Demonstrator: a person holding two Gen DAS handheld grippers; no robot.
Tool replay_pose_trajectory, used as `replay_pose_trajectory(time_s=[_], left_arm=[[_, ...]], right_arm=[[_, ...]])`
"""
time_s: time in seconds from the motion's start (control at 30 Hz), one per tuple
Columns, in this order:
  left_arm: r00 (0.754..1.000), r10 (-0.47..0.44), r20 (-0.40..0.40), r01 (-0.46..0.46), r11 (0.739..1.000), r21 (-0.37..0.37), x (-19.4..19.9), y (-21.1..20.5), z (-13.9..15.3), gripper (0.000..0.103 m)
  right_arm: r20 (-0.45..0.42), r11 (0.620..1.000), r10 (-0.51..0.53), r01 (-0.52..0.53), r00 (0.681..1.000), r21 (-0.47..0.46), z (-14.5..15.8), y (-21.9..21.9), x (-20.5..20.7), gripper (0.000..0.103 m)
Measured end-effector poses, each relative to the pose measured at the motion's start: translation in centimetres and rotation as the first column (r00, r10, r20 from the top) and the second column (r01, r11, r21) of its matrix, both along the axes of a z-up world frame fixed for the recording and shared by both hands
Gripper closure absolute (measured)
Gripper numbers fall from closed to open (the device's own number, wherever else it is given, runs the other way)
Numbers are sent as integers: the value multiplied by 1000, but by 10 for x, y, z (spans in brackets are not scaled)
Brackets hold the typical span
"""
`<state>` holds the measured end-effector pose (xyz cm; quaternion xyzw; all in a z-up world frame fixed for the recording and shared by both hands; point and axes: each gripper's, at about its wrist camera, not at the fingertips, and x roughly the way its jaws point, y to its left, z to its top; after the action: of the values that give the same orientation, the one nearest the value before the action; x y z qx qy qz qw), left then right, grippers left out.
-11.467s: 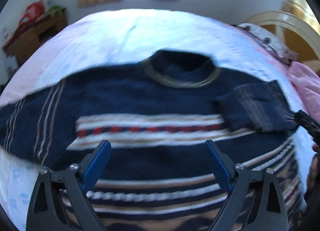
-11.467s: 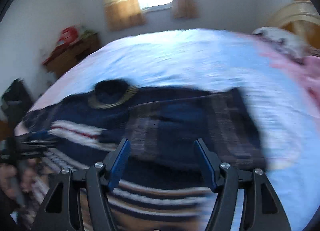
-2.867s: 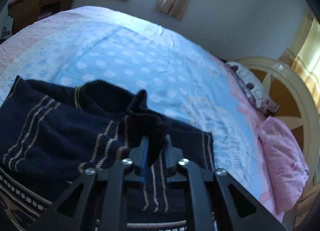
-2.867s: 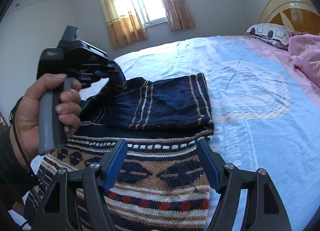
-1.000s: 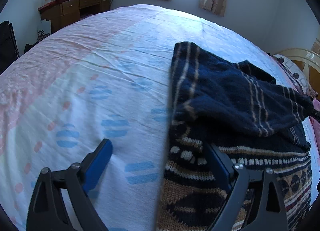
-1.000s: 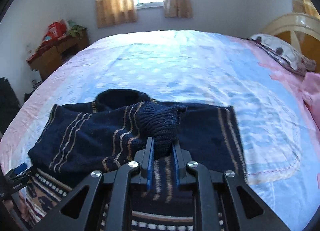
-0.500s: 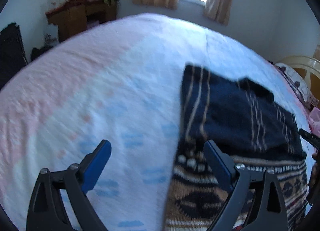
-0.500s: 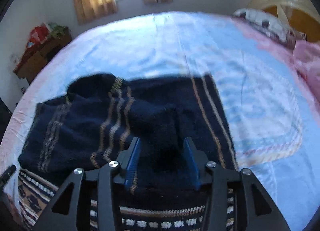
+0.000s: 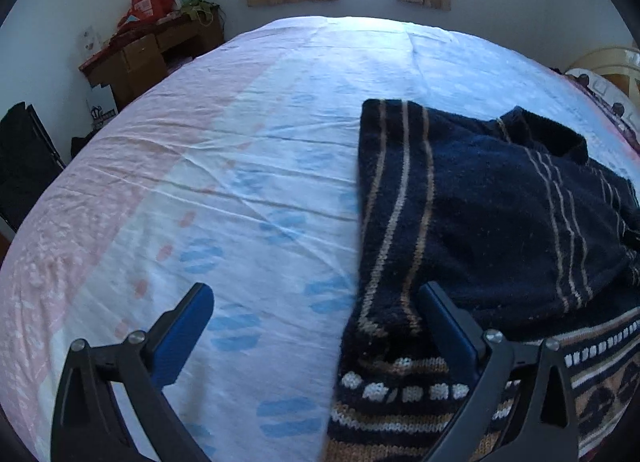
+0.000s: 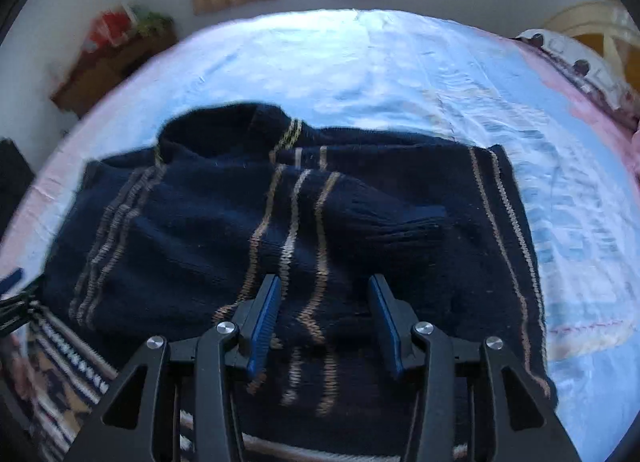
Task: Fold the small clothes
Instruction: 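Open the right tool off the cuff and move both tools to the patterned hem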
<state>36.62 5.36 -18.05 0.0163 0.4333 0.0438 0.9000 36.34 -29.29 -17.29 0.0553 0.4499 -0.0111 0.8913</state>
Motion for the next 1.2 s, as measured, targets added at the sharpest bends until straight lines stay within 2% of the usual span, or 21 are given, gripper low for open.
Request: replay_pose_trajectory(time_s=[0.2,0.43,0.47,0.6,0.8,1.07,1.2], left_arm=[[1000,3,14,-3,1000,21,-1,-6,-1,0],[1000,-3,13,4,999,-35,-19,3,11,0],[1000,-4,19,5,999,-39,-24,4,14,0],[998,-24,53,28,997,-76,-45,7,27,0],[993,-80,88,92,984,-153,-85,13,51,0],[975,-149,165,169,979,-114,-159,21,74,0],[958,-158,240,192,974,-123,-192,35,96,0]], right_arm=[[3,1000,-8,8,1000,30,4,-12,-6,56],[1,999,-17,17,1000,50,17,-9,-25,53],[1,999,-6,6,1000,42,21,-7,-34,50],[17,1000,15,-15,1000,-12,27,-1,-64,49],[47,999,28,-29,998,18,39,-3,-113,49],[67,997,67,-69,995,26,46,4,-183,49],[76,996,81,-84,994,29,51,5,-218,49]])
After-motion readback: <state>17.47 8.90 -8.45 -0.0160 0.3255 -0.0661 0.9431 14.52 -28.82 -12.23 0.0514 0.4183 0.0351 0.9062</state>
